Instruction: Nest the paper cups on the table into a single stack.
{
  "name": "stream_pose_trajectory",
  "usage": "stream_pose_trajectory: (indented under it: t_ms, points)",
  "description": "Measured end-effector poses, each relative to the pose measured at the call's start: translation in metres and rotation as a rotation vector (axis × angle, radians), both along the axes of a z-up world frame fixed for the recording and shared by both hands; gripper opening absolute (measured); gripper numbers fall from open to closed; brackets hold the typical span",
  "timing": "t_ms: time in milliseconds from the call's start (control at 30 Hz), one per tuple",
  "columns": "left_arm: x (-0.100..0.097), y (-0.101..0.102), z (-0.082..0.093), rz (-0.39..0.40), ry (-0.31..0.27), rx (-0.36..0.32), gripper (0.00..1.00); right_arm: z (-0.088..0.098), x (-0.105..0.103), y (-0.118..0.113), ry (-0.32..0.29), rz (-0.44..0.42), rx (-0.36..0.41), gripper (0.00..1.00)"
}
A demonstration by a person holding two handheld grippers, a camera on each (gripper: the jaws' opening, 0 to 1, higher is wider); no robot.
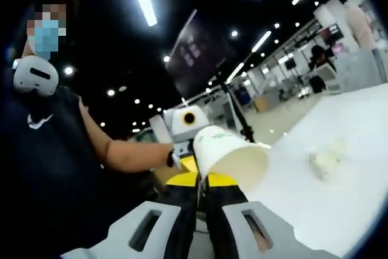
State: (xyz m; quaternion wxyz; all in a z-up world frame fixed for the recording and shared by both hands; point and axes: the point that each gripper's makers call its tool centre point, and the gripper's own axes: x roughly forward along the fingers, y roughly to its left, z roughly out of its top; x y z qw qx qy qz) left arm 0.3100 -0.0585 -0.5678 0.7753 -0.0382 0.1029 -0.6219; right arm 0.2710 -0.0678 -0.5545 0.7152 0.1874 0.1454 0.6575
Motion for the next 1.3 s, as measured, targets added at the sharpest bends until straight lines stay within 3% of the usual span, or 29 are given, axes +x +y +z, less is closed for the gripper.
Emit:
stream_pose_trajectory:
  t_ms: [233, 433, 533, 667, 867, 1133, 1300]
  points:
    - [0.006, 0.004, 0.003, 0.039, 0.006, 0.002, 0.55, 0.008, 0.002, -0.001, -0.016, -0.009, 0.002, 0.00]
    - [0.027, 0.019, -0.005, 0.187, -0.024, 0.076, 0.89, 0.017, 0.006, -0.002, -0.044, -0.016, -0.044, 0.00]
    - [0.027, 0.023, -0.008, 0.223, -0.030, 0.103, 0.99, 0.020, 0.008, -0.003, -0.056, -0.014, -0.064, 0.00]
    - [0.026, 0.031, -0.011, 0.267, -0.061, 0.113, 0.99, 0.022, 0.013, -0.006, -0.084, -0.023, -0.117, 0.00]
    - [0.029, 0.052, -0.033, 0.359, -0.061, 0.182, 0.99, 0.017, 0.022, -0.009, -0.141, -0.032, -0.243, 0.00]
    - [0.022, 0.070, -0.050, 0.431, -0.048, 0.191, 0.99, 0.038, 0.026, -0.010, -0.178, -0.031, -0.304, 0.00]
    - [0.015, 0.079, -0.063, 0.462, -0.025, 0.204, 0.99, 0.034, 0.036, -0.017, -0.187, -0.035, -0.464, 0.00]
